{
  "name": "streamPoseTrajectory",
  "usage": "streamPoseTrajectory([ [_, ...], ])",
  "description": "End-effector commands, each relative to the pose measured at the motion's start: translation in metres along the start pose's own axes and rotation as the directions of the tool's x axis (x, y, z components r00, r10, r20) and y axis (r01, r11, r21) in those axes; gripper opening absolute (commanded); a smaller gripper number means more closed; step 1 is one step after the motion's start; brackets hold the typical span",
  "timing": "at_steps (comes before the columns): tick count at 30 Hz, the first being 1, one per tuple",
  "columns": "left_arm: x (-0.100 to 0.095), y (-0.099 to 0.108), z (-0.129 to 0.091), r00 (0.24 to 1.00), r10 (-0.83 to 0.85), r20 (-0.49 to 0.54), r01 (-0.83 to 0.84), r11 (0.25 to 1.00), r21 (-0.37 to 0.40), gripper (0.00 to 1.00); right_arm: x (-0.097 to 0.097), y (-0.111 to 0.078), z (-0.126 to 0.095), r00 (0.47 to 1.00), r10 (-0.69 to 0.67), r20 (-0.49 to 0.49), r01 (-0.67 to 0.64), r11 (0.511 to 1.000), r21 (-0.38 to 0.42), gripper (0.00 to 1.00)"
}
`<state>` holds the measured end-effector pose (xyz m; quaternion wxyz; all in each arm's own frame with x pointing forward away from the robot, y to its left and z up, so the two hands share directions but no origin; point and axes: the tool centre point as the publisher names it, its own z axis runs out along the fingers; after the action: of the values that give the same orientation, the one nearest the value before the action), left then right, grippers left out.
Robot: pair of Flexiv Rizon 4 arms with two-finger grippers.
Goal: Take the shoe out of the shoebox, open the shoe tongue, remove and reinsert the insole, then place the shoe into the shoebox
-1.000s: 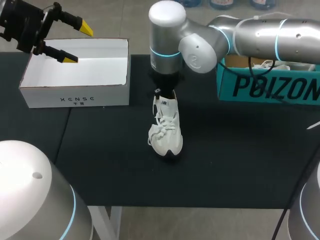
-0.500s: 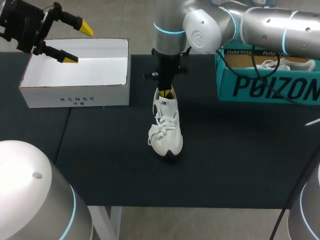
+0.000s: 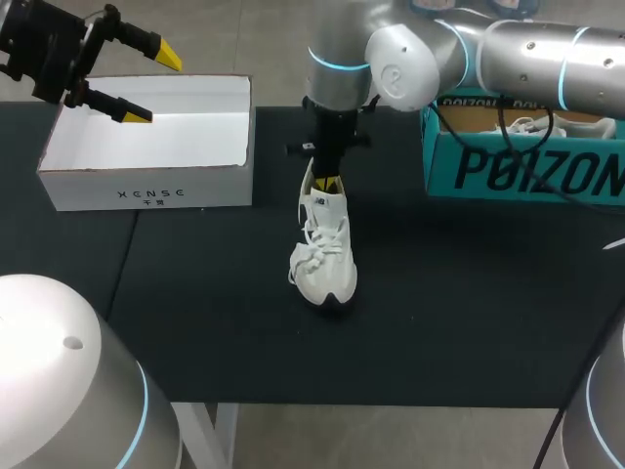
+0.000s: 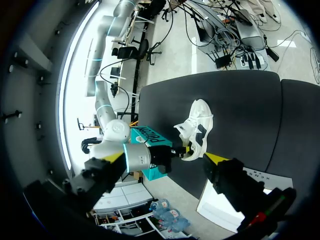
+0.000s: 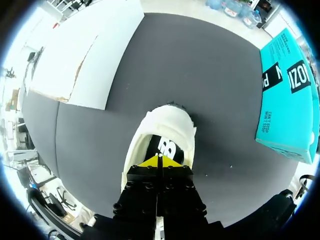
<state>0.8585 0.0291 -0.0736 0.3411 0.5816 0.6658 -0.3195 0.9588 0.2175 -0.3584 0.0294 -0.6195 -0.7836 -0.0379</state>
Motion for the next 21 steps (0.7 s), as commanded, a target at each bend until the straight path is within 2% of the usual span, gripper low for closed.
streamPoseTrajectory([
  [1, 0.0, 0.0, 0.0, 1.0, 0.0, -0.003, 0.0, 1.0, 0.0, 1.0, 0.003, -0.014, -0.008, 0.997, 0.069, 0.046, -0.067, 0.997, -0.041, 0.0],
  [5, 0.0, 0.0, 0.0, 1.0, 0.0, -0.003, 0.0, 1.0, 0.0, 1.0, -0.001, -0.018, -0.01, 0.994, 0.104, 0.043, -0.101, 0.993, -0.059, 0.0],
  [10, 0.0, 0.0, 0.0, 1.0, 0.0, -0.003, 0.0, 1.0, 0.0, 1.0, 0.0, -0.028, -0.018, 0.986, 0.143, 0.086, -0.143, 0.99, -0.013, 0.0],
  [17, 0.0, 0.0, 0.0, 1.0, 0.0, -0.003, 0.0, 1.0, 0.0, 1.0, -0.001, -0.032, -0.007, 0.983, 0.142, 0.12, -0.145, 0.989, 0.02, 0.0],
  [18, 0.0, 0.0, 0.0, 1.0, 0.0, -0.003, 0.0, 1.0, 0.0, 1.0, -0.001, -0.032, -0.006, 0.983, 0.141, 0.121, -0.145, 0.989, 0.021, 0.04],
  [19, 0.0, 0.0, 0.0, 1.0, 0.0, -0.003, 0.0, 1.0, 0.0, 1.0, 0.0, -0.032, -0.005, 0.983, 0.138, 0.12, -0.142, 0.99, 0.025, 0.13],
  [21, 0.0, 0.0, 0.0, 1.0, 0.0, -0.003, 0.0, 1.0, 0.0, 1.0, 0.003, -0.033, -0.004, 0.984, 0.132, 0.119, -0.137, 0.99, 0.031, 0.45],
])
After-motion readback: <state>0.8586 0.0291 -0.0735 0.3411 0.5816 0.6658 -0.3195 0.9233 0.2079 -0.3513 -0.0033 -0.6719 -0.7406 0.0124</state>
